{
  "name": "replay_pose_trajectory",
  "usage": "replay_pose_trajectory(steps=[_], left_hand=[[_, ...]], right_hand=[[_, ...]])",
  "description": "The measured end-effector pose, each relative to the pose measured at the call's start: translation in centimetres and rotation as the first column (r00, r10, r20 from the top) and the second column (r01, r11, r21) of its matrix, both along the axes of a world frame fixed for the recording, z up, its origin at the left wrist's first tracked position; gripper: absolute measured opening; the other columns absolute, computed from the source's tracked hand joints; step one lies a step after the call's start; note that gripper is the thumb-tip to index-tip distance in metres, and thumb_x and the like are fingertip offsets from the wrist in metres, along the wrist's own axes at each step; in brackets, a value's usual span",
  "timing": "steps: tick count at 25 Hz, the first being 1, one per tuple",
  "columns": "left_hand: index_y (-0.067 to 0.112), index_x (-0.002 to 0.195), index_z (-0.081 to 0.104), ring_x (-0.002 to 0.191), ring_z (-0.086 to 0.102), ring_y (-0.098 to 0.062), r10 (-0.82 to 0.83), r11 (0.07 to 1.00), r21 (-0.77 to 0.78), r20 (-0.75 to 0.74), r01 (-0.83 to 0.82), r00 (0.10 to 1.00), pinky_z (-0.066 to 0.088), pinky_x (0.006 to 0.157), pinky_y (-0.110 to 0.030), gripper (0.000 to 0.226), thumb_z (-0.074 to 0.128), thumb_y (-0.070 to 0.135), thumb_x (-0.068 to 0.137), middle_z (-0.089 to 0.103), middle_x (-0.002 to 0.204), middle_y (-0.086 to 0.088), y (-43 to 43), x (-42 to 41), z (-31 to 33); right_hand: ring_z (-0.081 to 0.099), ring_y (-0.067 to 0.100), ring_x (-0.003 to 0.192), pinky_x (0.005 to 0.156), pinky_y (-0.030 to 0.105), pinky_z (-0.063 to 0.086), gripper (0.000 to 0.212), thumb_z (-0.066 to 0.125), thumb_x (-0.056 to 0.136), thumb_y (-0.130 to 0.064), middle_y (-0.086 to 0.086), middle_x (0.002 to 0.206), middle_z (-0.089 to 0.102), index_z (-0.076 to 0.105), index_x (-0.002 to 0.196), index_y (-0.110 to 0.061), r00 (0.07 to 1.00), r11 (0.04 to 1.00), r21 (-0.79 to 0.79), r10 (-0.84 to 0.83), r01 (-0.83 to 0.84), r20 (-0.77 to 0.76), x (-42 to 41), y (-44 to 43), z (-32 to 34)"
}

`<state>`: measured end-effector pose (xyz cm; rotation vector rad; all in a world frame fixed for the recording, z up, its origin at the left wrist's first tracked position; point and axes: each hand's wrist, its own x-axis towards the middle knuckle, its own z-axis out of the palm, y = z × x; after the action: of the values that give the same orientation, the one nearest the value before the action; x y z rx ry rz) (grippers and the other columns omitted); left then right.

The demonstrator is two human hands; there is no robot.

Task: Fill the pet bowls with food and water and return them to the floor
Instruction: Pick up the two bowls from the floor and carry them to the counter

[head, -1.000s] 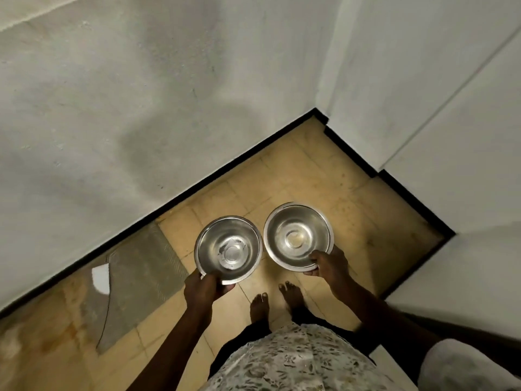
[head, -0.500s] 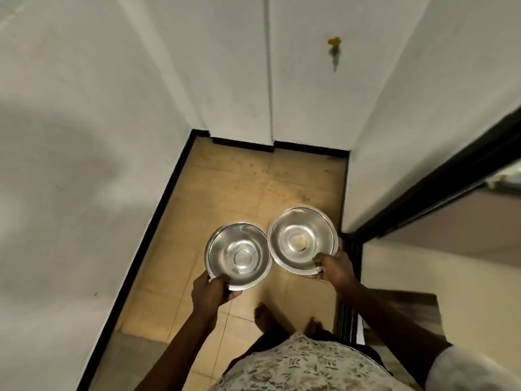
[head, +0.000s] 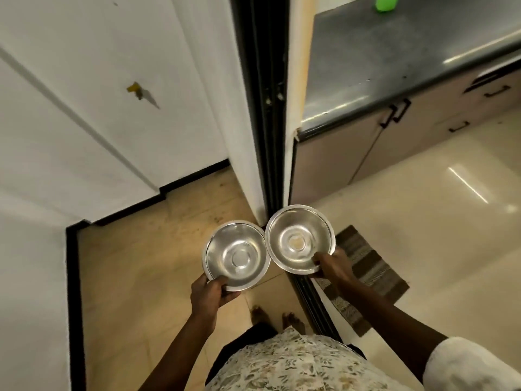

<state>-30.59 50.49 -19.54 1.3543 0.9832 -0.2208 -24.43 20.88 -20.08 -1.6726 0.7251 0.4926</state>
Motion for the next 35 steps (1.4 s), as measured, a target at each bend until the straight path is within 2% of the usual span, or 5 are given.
replay_pose_trajectory(steps=[5, 18, 22, 26, 35], left_hand=[[0.001, 0.116, 0.070, 0.075, 0.079, -0.030, -0.244, 0.970, 0.013, -0.006, 0.244, 0.970, 0.066, 0.066, -0.039, 0.031, 0.065, -0.009, 0.087, 0.075, 0.106, -0.026, -4.5, 4.9, -0.1], [0.000, 0.121, 0.067, 0.080, 0.080, -0.034, -0.566, 0.823, 0.042, -0.025, 0.566, 0.824, 0.067, 0.071, -0.045, 0.036, 0.066, -0.006, 0.085, 0.074, 0.108, -0.028, -14.4, 14.6, -0.3], [-0.001, 0.125, 0.064, 0.082, 0.080, -0.035, -0.546, 0.835, 0.064, -0.036, 0.547, 0.837, 0.067, 0.070, -0.045, 0.038, 0.067, -0.005, 0.088, 0.073, 0.109, -0.026, -19.6, 17.8, -0.9], [-0.001, 0.122, 0.066, 0.087, 0.079, -0.039, -0.444, 0.895, 0.049, 0.006, 0.443, 0.896, 0.067, 0.070, -0.047, 0.033, 0.067, -0.006, 0.090, 0.073, 0.107, -0.024, -27.9, 21.0, -0.6], [-0.001, 0.117, 0.066, 0.074, 0.080, -0.030, -0.196, 0.978, -0.051, 0.086, 0.201, 0.977, 0.066, 0.071, -0.043, 0.027, 0.064, -0.007, 0.091, 0.076, 0.101, -0.024, -45.6, 28.4, 3.9]], right_hand=[[0.073, 0.031, 0.074, 0.045, 0.027, 0.056, 0.027, 0.064, 0.089, 0.003, 0.023, 0.098, 0.072, 0.064, 0.116, 0.002, 0.971, 0.972, -0.021, -0.236, 0.236, -0.034, -1.8, -5.2, 0.6], [0.071, 0.026, 0.059, 0.063, 0.047, 0.062, 0.009, 0.065, 0.090, -0.002, 0.013, 0.077, 0.071, 0.065, 0.099, -0.002, 0.872, 0.870, -0.102, -0.487, 0.482, -0.041, 0.5, -14.7, 0.8], [0.067, 0.024, 0.066, 0.053, 0.029, 0.050, 0.016, 0.066, 0.089, -0.010, 0.012, 0.079, 0.071, 0.066, 0.102, -0.002, 0.876, 0.875, -0.095, -0.480, 0.474, -0.053, 3.3, -19.8, 0.3], [0.074, 0.034, 0.081, 0.075, 0.056, 0.064, 0.047, 0.072, 0.057, -0.035, 0.014, 0.088, 0.075, 0.068, 0.098, -0.012, 0.918, 0.918, -0.045, -0.396, 0.395, -0.023, 8.9, -29.4, -1.5], [0.075, 0.039, 0.071, 0.065, 0.043, 0.065, 0.022, 0.064, 0.083, 0.002, 0.020, 0.102, 0.069, 0.063, 0.105, -0.002, 0.952, 0.954, 0.032, -0.300, 0.299, 0.059, 23.0, -46.8, 4.9]])
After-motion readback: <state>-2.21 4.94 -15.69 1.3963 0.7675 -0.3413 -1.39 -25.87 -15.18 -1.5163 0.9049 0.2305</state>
